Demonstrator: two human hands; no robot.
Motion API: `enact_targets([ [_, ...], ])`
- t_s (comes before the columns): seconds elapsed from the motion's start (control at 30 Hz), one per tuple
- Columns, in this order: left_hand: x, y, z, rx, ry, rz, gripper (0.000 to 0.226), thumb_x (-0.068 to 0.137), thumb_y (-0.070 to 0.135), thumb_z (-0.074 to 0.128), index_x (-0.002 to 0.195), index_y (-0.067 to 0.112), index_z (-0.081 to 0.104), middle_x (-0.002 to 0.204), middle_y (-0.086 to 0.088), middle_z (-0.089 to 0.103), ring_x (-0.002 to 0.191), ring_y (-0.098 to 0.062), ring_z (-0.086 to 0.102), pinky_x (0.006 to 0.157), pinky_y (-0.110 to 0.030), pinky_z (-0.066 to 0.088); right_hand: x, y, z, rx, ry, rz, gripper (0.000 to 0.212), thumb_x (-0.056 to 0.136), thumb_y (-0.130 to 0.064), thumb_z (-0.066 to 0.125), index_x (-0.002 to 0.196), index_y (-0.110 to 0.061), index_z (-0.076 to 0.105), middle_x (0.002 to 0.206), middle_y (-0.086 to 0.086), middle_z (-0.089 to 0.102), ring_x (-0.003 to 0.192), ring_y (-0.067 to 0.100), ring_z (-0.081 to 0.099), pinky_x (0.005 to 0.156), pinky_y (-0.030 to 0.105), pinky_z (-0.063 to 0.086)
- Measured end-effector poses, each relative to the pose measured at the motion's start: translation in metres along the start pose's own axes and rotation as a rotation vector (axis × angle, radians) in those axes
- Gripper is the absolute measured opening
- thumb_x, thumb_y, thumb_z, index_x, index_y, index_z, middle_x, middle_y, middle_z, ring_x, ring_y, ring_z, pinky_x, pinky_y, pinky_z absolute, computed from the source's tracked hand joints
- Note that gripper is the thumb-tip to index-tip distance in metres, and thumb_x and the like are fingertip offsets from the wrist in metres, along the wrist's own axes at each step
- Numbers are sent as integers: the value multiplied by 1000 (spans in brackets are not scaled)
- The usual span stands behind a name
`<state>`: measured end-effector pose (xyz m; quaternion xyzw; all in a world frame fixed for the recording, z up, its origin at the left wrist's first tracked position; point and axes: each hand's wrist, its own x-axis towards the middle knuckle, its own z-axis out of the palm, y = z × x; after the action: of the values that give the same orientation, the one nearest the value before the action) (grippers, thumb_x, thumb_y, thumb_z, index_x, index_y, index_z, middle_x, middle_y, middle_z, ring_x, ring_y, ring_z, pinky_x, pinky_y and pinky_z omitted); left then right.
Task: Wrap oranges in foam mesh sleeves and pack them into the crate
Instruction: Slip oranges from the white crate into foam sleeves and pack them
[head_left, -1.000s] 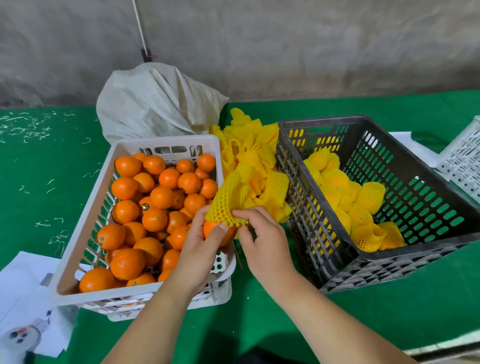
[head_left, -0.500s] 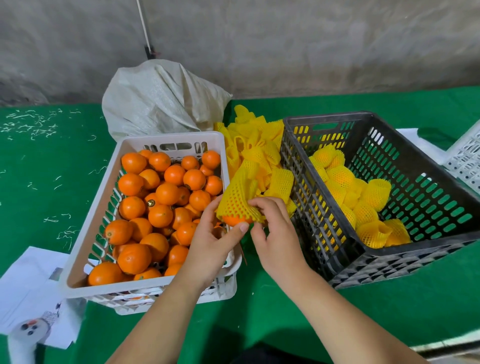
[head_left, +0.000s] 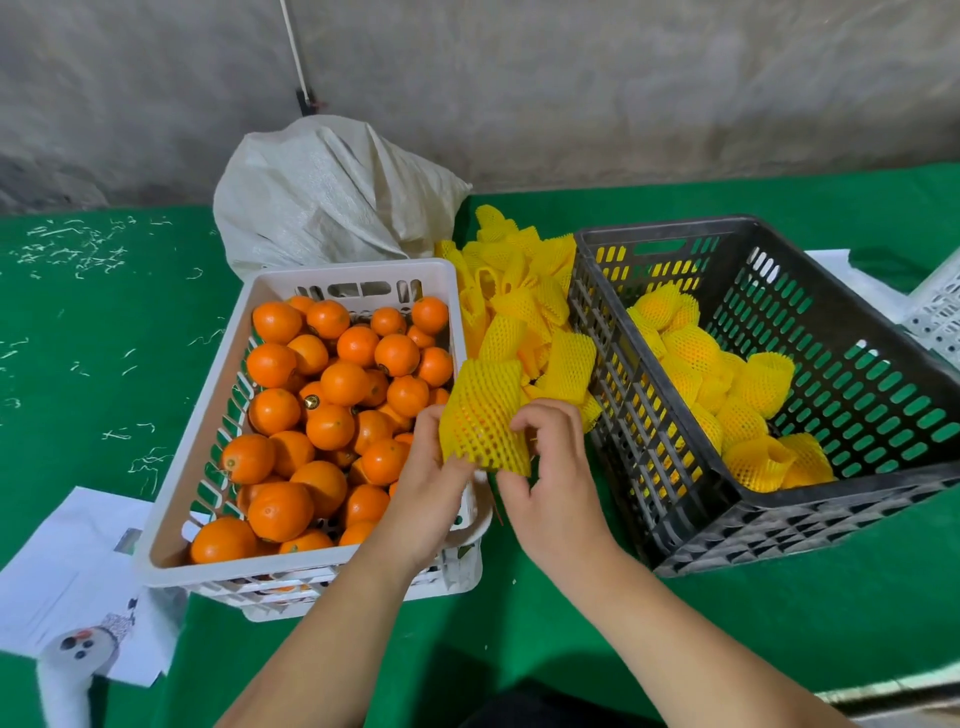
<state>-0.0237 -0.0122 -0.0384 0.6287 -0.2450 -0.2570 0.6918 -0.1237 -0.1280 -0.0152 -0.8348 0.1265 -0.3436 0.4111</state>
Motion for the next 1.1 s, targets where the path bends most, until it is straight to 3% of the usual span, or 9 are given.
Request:
enact_targets([
  [0.1,-1,2,-1,9,-104,6,76,84,32,81,140,57,36,124,8,63,113,-18,66,83,-36,57,6,4,-6,-32,-22,56,68,66,22,56,106,-32,46,115,-11,41,116,-2,45,97,8,35],
  [0.17,1,2,-1,53,-133,51,95,83,26,87,151,54,25,137,10,57,124,-17,63,91,-35,58,6,5,-8,-43,-30,74,72,63,24,52,105,-35,47,115,-13,41,116,-2,46,98,7,34],
  [0.37,4,-3,-2,-49,81,32,58,92,3,69,139,33,52,117,5,70,101,-11,68,79,-23,56,-9,11,-1,-51,38,-104,39,80,12,58,104,-18,58,116,-2,49,112,7,53,96,17,43],
  [0.5,6,-2,4,-101,173,30,47,96,6,68,131,35,58,116,9,72,108,-16,71,84,-30,59,-15,13,1,34,-51,-93,23,86,3,64,104,-10,65,115,-1,54,108,11,57,90,20,47],
  [0.6,6,0,5,-154,237,22,50,94,5,72,123,44,60,112,9,74,107,-19,72,86,-39,60,-15,6,-3,242,-48,118,8,88,-22,62,93,-16,64,97,-2,59,92,12,60,81,26,48],
  [0.73,3,3,5,-41,78,55,64,84,21,88,136,39,55,128,7,69,116,-22,70,89,-41,62,-5,-6,-1,648,-76,563,49,76,-61,73,119,-46,55,108,-20,69,102,0,66,79,19,54],
  [0.8,1,2,5,25,-12,71,66,84,20,88,139,36,55,131,8,68,118,-17,69,89,-34,61,-1,-8,6,711,-199,620,74,67,-53,85,130,-56,46,121,-24,67,114,0,65,87,22,55],
  [0.93,3,-1,5,20,-33,52,70,92,3,79,147,36,49,129,10,68,117,-17,69,88,-29,59,5,-1,5,756,-127,661,88,63,-33,91,138,-46,47,130,-7,68,119,16,66,101,43,53],
  [1.1,2,-6,4,49,111,65,40,101,-2,63,118,33,70,99,-7,74,94,-32,71,79,-39,59,9,10,-1,832,-75,680,77,72,-13,82,137,-34,47,117,4,74,101,19,74,72,24,57],
])
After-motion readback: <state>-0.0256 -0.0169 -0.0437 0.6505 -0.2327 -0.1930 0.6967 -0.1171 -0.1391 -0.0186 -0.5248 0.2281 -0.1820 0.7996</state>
